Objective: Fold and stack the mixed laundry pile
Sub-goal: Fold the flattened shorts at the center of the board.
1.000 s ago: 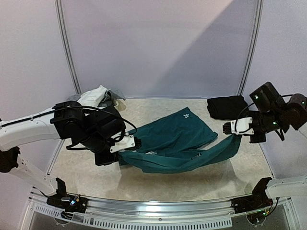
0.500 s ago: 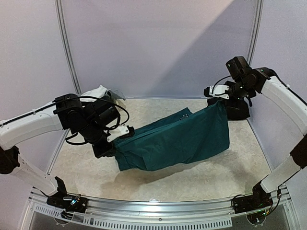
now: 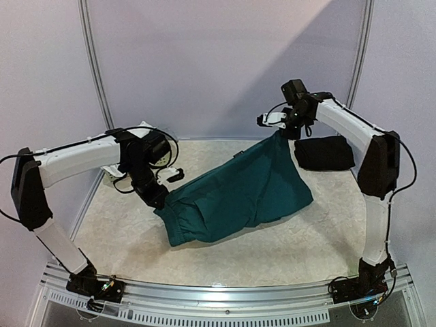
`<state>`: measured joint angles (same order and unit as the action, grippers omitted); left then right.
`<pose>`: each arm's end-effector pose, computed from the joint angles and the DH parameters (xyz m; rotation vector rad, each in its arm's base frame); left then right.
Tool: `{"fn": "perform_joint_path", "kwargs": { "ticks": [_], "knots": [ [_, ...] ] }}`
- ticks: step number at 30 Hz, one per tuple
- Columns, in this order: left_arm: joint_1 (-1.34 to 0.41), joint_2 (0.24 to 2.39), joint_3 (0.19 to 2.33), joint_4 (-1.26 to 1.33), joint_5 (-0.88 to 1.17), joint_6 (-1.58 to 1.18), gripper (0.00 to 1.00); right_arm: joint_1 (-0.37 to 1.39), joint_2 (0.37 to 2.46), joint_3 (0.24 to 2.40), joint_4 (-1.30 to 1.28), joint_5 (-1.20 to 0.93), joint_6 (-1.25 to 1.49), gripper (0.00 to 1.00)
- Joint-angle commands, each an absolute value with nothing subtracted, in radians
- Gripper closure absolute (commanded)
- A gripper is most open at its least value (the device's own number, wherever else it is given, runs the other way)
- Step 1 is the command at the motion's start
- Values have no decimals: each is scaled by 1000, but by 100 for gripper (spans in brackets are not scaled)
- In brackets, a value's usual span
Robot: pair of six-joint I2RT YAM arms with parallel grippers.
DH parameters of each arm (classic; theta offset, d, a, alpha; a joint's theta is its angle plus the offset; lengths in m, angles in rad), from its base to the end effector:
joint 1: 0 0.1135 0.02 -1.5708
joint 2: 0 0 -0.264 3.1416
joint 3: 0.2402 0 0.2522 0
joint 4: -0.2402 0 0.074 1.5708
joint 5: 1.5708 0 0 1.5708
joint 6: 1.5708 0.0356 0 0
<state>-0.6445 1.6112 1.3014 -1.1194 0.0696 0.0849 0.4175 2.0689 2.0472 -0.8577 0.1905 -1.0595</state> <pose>0.2365 -0.1808 0.2513 1.0843 2.8192 -0.1602 0.4249 0.1811 0.3162 -1.6169 1.9038 -0.5100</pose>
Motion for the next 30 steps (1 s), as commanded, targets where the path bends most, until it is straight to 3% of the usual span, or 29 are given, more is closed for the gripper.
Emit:
{"fn": "perform_joint_path", "kwargs": {
  "ticks": [1,9,30],
  "knots": [
    [-565,1673,1323,-1090,111,74,100,392,2245,2232,-803,246,-1054,100],
    [-490,1780,1347,-1057,136,53,100,400,2417,2277,-635,292,-1093,100],
    [-392,1862,1480,-1087,235,26,100,407,2595,2302,-306,349,-1131,100]
  ]
}}
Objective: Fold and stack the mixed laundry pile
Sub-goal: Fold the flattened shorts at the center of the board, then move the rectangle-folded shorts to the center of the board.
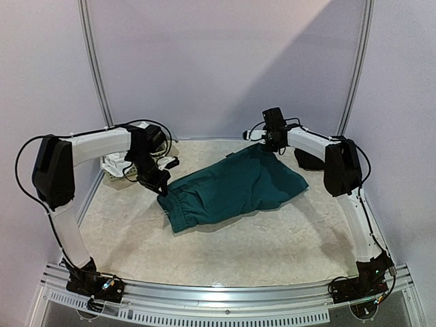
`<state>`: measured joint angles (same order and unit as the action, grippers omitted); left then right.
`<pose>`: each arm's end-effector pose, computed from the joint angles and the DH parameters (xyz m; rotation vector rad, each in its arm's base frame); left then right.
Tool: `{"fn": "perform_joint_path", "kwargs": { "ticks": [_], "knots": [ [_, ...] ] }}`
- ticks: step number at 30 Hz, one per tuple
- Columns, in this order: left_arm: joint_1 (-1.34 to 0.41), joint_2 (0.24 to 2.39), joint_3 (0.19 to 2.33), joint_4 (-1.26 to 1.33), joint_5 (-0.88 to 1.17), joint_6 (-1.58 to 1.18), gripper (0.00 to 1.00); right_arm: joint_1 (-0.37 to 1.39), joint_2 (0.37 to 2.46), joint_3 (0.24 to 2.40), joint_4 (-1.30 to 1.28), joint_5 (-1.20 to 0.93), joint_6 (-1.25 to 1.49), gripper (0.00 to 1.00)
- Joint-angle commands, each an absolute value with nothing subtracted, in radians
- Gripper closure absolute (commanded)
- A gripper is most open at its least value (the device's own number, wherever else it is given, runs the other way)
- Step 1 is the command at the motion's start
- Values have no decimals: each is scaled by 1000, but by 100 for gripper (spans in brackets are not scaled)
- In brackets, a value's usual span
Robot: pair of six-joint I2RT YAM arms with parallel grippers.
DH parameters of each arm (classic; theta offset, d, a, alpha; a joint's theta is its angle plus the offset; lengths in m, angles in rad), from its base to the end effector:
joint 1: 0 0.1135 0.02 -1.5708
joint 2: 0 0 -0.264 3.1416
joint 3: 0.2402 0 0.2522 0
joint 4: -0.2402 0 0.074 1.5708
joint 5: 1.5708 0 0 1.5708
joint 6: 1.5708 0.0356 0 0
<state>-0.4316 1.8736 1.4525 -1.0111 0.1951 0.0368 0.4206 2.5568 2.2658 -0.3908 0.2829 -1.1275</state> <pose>0.3258 -0.1576 0.2122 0.7223 2.9389 -0.3316 0.5299 0.2261 0.1783 -1.5023 1.7608 -0.6892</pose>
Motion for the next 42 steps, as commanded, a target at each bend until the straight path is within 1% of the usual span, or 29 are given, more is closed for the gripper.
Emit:
{"fn": "perform_joint_path", "kwargs": {
  "ticks": [1,6,11,14,16,18,20,21,22,24,25,26,27,28,29,31,32,33,35,37,39,42],
  "knots": [
    [-390,1854,1483,-1092,241,25,100,407,2594,2302,-300,349,-1128,100],
    [-373,1839,1502,-1104,244,28,100,405,2570,2303,-249,345,-1105,100],
    [-337,1871,1526,-1096,242,16,100,407,2572,2317,-176,318,-1110,99],
    [-315,1923,1532,-1084,197,5,100,413,2615,2334,-114,305,-1132,88],
    [-302,1964,1535,-1072,180,-22,100,419,2657,2342,-47,297,-1158,84],
    [-294,2000,1538,-1060,183,-46,98,429,2702,2401,-17,286,-1180,80],
    [-292,2020,1539,-1031,167,-79,94,446,2759,2467,37,308,-1190,69],
    [-291,2021,1539,-1009,148,-100,91,454,2782,2489,71,327,-1200,61],
    [-292,2016,1539,-994,129,-119,86,458,2794,2504,94,347,-1205,57],
    [-295,1992,1538,-963,89,-152,73,458,2781,2505,84,377,-1188,48],
    [-299,1967,1534,-952,71,-160,71,456,2755,2491,56,390,-1143,44],
    [-306,1938,1530,-942,44,-168,67,454,2703,2466,32,400,-1102,40],
    [-315,1904,1519,-932,21,-177,61,450,2664,2421,7,404,-1069,36],
    [-322,1865,1509,-919,6,-185,59,446,2602,2358,-37,395,-1010,34],
    [-333,1829,1498,-908,4,-189,58,444,2547,2280,-60,378,-975,31],
    [-357,1753,1473,-887,-33,-192,56,443,2358,2097,-90,332,-889,26],
    [-369,1721,1456,-871,-35,-191,55,445,2296,1983,-112,302,-864,24],
    [-379,1693,1437,-857,-31,-190,54,445,2203,1914,-149,272,-827,23],
    [-396,1647,1399,-834,-17,-201,53,443,2096,1813,-267,215,-745,22],
    [-420,1605,1352,-787,54,-205,50,442,2009,1733,-361,172,-674,22],
    [-459,1550,1285,-715,96,-207,48,437,1950,1664,-442,114,-625,22],
    [-511,1544,1225,-661,144,-224,47,427,1905,1609,-542,71,-575,21]
  ]
}}
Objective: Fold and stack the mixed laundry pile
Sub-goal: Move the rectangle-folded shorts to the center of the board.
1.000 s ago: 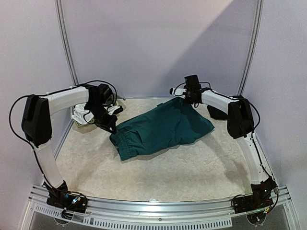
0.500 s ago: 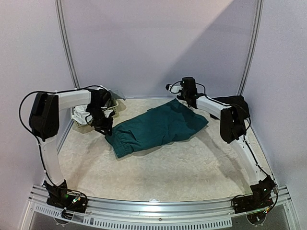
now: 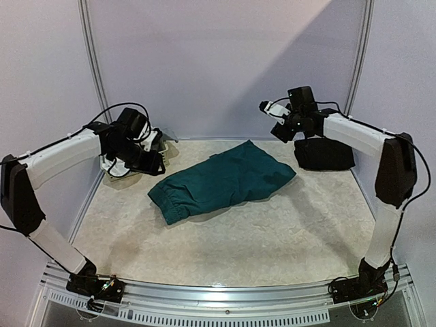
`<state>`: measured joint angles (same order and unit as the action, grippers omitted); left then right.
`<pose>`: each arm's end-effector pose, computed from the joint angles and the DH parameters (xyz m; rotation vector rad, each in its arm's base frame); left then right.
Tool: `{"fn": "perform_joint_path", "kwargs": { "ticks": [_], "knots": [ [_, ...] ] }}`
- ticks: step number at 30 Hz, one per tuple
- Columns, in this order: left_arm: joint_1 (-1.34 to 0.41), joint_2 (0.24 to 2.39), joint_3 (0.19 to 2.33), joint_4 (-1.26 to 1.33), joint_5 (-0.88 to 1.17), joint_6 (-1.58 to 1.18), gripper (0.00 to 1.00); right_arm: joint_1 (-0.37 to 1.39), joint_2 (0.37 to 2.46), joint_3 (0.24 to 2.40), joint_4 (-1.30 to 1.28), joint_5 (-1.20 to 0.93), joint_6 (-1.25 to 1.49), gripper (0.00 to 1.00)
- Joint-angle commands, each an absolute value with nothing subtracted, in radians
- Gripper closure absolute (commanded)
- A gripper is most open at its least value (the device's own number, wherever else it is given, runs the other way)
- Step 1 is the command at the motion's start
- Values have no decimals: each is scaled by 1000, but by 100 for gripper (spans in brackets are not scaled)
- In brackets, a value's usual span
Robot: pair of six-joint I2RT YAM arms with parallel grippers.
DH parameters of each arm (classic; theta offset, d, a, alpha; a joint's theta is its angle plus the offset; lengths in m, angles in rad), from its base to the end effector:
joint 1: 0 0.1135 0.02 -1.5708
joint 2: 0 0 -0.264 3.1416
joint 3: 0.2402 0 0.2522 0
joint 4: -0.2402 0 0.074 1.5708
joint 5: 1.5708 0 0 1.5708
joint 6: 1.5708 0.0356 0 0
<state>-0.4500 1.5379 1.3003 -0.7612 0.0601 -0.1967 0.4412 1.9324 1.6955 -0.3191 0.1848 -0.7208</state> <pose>0.2897 -0.1423 0.2859 0.3512 2.5762 -0.3170 0.4171 0.1897 0.3037 -1.0797 1.8448 -0.3613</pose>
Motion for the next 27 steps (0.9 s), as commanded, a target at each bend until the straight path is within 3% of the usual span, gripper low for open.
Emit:
{"fn": "perform_joint_path", "kwargs": {
  "ticks": [1,5,13,19,27],
  "knots": [
    [-523,1562,1222,-664,151,-235,47,421,1911,1606,-575,59,-565,21],
    [-544,1593,1158,-637,149,-360,47,358,1963,1646,-680,-48,-488,19],
    [-604,1389,825,-260,22,-803,40,244,2101,1761,-764,-202,-344,16],
    [-607,1363,746,-203,11,-904,34,169,2266,1895,-838,-326,-249,13],
    [-606,1419,701,-210,4,-984,33,165,2360,1945,-881,-409,-219,13]
  ]
}}
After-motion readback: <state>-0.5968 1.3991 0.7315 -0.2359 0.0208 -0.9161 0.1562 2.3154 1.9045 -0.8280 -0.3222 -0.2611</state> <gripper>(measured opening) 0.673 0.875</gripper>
